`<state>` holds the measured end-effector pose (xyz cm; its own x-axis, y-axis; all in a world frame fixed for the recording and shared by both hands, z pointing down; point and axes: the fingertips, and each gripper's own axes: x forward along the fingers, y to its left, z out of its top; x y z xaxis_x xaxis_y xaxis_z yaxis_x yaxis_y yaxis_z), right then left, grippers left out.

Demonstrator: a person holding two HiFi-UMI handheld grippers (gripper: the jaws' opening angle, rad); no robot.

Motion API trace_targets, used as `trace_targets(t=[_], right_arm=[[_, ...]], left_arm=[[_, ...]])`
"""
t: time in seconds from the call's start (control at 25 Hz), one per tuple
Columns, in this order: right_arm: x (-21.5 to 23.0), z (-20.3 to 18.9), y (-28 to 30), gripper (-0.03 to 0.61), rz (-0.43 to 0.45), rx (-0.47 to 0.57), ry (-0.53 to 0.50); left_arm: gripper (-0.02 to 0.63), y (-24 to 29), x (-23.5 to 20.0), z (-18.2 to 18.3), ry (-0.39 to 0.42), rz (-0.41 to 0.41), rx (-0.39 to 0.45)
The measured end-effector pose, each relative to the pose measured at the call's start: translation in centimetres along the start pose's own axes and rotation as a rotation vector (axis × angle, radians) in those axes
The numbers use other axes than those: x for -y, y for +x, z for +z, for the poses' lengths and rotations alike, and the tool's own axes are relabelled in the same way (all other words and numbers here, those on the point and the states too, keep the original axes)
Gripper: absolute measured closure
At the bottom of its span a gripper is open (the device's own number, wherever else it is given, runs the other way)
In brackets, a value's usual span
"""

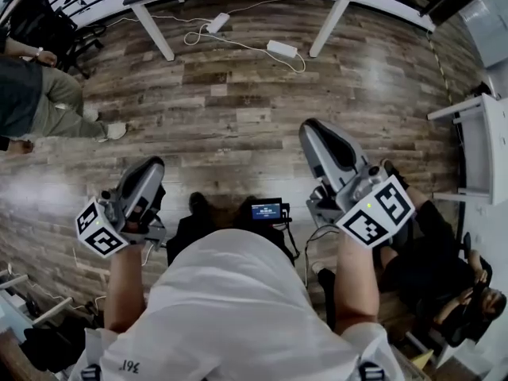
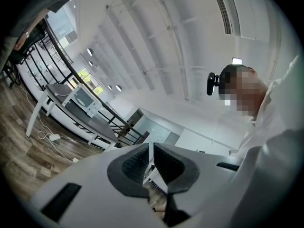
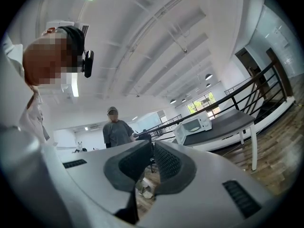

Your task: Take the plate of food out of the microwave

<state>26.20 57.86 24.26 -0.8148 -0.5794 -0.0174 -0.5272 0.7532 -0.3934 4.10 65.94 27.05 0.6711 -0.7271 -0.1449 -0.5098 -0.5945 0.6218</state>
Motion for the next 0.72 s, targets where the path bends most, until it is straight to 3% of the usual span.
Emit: trace_targets(t=[0.44,0.72], right_arm=[[-2.7,-1.7,4.4,0.566,0.003,-0.012,0.001],[-3.0,-2.1,11.7,0.566,-0.071,-0.006,-0.004]], left_arm=[[0.58,-2.3,-2.5,2.3,0.003,-0.029,-0.01],[0.58,-2.7,-8.2,6.8,-0.007,-0.099,-0.064]])
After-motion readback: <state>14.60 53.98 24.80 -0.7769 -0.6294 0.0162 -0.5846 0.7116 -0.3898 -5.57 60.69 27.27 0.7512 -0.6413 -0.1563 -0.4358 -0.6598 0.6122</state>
